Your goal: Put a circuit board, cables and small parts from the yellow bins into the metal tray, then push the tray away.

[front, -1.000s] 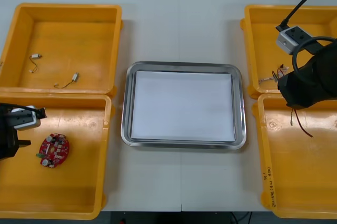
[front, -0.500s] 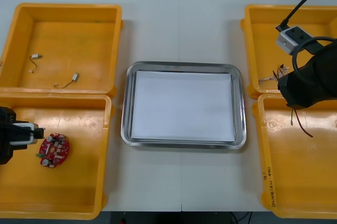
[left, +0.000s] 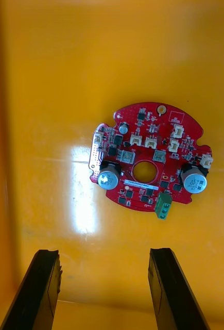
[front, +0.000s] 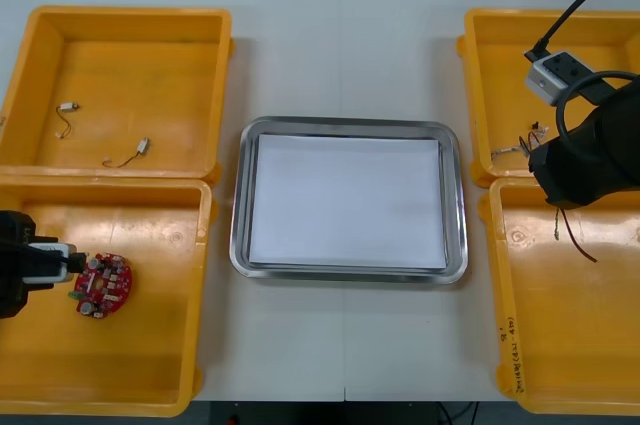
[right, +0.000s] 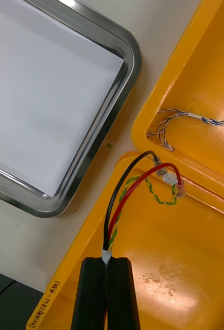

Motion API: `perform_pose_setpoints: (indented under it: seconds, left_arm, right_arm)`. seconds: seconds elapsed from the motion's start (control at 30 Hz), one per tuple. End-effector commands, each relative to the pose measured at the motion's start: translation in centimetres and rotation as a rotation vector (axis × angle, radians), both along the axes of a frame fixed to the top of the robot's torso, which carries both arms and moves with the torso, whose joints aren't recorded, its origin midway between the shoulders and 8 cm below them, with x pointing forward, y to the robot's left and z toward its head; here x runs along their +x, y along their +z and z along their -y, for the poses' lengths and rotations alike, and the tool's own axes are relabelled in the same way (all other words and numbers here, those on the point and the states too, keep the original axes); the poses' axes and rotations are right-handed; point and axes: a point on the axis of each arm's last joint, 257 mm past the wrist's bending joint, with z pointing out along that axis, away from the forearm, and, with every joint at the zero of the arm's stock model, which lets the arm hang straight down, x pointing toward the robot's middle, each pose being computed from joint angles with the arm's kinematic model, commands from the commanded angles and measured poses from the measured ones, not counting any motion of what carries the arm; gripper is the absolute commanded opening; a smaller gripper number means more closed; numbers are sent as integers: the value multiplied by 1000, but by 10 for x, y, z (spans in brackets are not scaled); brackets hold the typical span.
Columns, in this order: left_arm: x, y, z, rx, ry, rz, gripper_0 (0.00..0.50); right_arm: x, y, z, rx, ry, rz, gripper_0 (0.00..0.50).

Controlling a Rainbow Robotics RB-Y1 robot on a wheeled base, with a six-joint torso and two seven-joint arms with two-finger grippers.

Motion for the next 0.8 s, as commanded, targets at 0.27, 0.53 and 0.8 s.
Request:
perform_pose_setpoints:
  seconds: [0.27, 0.53, 0.8]
  left_arm:
    - [2, -26, -11, 45, -22, -24, 500]
    - [4, -38, -6, 51, -46, -22, 500]
    - [4, -47, -5, 61, -58, -25, 500]
  right_arm:
    - [1, 11, 4, -41, 11, 22, 0]
    - [1, 10, 5, -42, -1, 21, 0]
    - [0, 10, 6, -43, -9, 18, 0]
